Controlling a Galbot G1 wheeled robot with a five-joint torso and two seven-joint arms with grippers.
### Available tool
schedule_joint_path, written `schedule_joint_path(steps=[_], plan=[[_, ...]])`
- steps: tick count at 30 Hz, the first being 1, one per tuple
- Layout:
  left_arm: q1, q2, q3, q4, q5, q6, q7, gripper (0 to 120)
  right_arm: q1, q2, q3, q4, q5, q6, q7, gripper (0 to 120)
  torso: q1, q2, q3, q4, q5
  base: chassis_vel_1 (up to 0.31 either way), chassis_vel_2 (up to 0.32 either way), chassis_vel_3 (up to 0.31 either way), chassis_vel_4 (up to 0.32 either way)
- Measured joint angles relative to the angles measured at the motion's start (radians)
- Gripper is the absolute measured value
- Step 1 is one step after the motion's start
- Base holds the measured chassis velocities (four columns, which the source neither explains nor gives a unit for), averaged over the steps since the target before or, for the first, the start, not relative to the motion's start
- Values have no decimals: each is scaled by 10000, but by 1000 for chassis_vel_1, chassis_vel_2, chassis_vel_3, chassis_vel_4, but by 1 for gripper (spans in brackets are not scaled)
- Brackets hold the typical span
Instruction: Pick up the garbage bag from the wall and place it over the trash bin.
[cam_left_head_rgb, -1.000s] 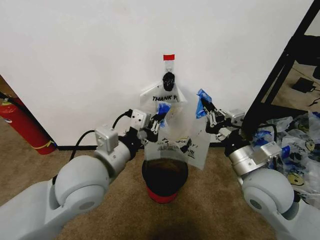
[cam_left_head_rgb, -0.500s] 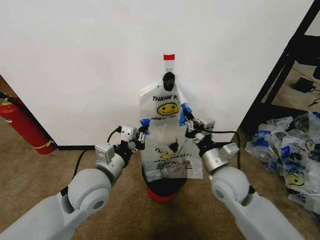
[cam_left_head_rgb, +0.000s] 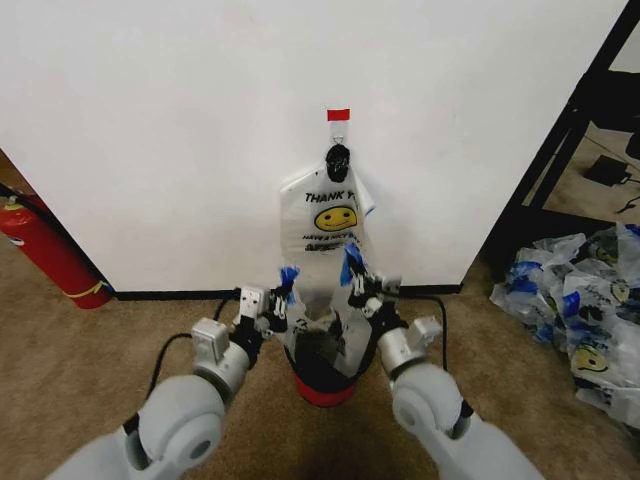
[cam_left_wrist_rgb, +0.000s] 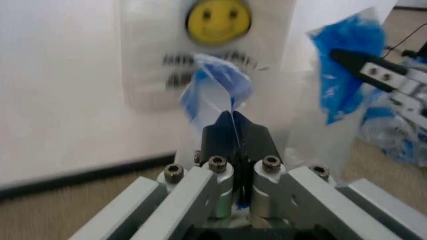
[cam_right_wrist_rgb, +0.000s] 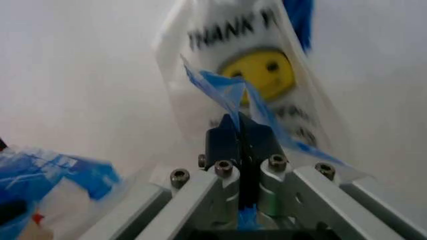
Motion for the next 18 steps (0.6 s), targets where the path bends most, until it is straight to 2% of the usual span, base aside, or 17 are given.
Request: schedule_joint_path(steps=[2, 10, 18], plan=[[398, -257, 107, 229, 243, -53, -39, 0, -412, -69, 97, 23, -227, -14, 79, 0, -1, 0, 0, 3, 1, 0, 0, 0, 0], [875, -541, 432, 773, 903, -250, -97, 0, -952, -99, 173, -84, -394, -16, 69, 0, -1, 1, 0, 1, 0, 0, 0, 0, 0], [1157, -504, 407, 860, 1105, -284, -251, 0, -1334, 162, 233, -121, -374, -231, 637, 0, -1, 2, 0, 2, 1, 0, 0, 0, 0]])
